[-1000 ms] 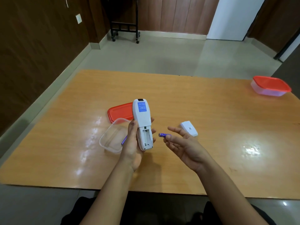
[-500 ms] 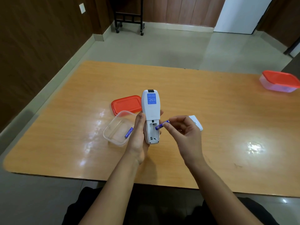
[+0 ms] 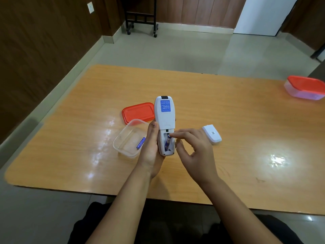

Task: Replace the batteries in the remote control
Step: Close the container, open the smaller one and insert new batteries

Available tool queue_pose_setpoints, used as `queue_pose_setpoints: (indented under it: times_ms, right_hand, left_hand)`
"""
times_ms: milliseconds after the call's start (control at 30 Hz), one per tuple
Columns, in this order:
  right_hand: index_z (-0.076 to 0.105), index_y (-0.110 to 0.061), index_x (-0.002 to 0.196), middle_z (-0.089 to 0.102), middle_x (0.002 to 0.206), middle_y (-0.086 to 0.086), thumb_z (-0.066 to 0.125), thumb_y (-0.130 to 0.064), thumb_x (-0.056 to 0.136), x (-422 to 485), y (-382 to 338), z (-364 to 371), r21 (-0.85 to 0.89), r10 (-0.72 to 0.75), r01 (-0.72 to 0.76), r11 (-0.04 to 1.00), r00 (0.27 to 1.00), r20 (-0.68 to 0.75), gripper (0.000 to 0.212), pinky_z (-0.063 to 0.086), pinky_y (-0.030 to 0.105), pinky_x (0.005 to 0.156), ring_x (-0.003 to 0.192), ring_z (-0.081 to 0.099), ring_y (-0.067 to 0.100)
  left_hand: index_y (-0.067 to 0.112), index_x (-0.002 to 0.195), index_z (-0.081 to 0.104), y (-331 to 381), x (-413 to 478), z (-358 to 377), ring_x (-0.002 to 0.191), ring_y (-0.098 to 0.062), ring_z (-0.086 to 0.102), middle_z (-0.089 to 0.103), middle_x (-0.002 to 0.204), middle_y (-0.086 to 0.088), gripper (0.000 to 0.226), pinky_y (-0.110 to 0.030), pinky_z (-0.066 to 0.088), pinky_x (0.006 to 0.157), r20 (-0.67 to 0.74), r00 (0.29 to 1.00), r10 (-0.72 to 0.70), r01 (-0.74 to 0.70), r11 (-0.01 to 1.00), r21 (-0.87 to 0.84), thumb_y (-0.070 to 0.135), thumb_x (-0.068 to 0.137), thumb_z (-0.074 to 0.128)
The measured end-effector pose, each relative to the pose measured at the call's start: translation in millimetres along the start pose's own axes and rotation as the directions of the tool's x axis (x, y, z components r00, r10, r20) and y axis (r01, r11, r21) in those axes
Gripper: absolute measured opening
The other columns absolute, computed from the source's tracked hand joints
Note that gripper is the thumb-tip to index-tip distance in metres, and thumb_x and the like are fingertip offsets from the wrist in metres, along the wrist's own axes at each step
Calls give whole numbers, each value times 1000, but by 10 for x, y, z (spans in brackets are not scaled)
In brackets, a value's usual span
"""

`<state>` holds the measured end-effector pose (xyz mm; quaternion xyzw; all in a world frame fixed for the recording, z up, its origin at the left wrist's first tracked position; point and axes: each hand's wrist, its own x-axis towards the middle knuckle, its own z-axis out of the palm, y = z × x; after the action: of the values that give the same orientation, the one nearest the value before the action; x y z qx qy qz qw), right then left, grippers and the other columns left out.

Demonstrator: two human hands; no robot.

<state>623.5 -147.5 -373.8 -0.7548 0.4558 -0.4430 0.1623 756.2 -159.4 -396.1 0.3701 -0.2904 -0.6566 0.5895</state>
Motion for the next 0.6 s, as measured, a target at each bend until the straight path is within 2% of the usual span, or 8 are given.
queue_pose_setpoints:
  times_ms: [100, 167, 300, 367, 467, 533, 600]
  right_hand:
    - [71, -24, 107, 55, 94, -11, 44, -14, 81, 9, 29, 18, -56, 3, -2, 998, 1000, 22, 39, 39, 15, 77, 93, 51, 14]
    - [71, -25, 109, 52, 92, -10, 40, -12, 79, 5, 36, 39, -84, -15, 18, 996, 1000, 26, 45, 40, 20, 75, 91, 49, 16]
    - [69, -25, 115, 58, 93, 0, 36, -7, 75, -47, 31, 90, -199, -54, 59, 978, 998, 33, 55, 45, 34, 71, 88, 49, 21]
    - [64, -26, 123, 58, 96, 1, 36, -4, 73, -100, 21, 140, -293, -68, 86, 952, 995, 69, 61, 45, 36, 72, 90, 49, 21]
    - [58, -29, 130, 58, 100, -1, 34, -5, 73, -156, 16, 197, -416, -70, 118, 902, 989, 128, 66, 43, 35, 77, 96, 45, 18]
    - [56, -32, 130, 56, 102, -2, 32, -5, 72, -145, 16, 203, -402, -86, 136, 906, 987, 139, 69, 43, 34, 80, 97, 42, 16]
    - [56, -34, 130, 52, 103, -3, 35, -3, 72, -129, 31, 156, -289, -73, 107, 951, 989, 126, 69, 41, 31, 84, 98, 41, 15]
  left_hand:
    - [25, 138, 47, -9, 2, 2, 108, -15, 58, 59, 133, -3, 48, -31, 50, 80, -8, 1000, -8, 8, 1000, -24, 49, 98, 35]
    - [24, 138, 45, -18, 9, 3, 107, -17, 57, 58, 132, -6, 50, -33, 50, 82, -36, 999, 1, -2, 1000, -20, 50, 96, 38]
    - [23, 138, 44, -35, 8, -6, 105, -19, 59, 59, 132, -8, 51, -33, 51, 80, -46, 999, 14, -13, 1000, 21, 50, 96, 38]
    - [24, 137, 45, -20, -10, -21, 97, -16, 62, 64, 123, -5, 47, -32, 52, 76, -50, 999, 13, -12, 1000, 20, 48, 97, 35]
    - [23, 136, 44, 1, -27, -78, 95, -19, 61, 67, 112, 0, 48, -39, 49, 81, -65, 998, 15, -14, 1000, 6, 49, 97, 36]
    - [24, 135, 47, 22, -51, -111, 96, -20, 62, 68, 106, -2, 48, -38, 49, 83, -86, 996, 26, -23, 999, 31, 50, 96, 37]
    - [25, 129, 51, 51, -66, -127, 91, -18, 65, 71, 97, -3, 43, -34, 51, 78, -133, 989, 58, -54, 998, 32, 48, 96, 38]
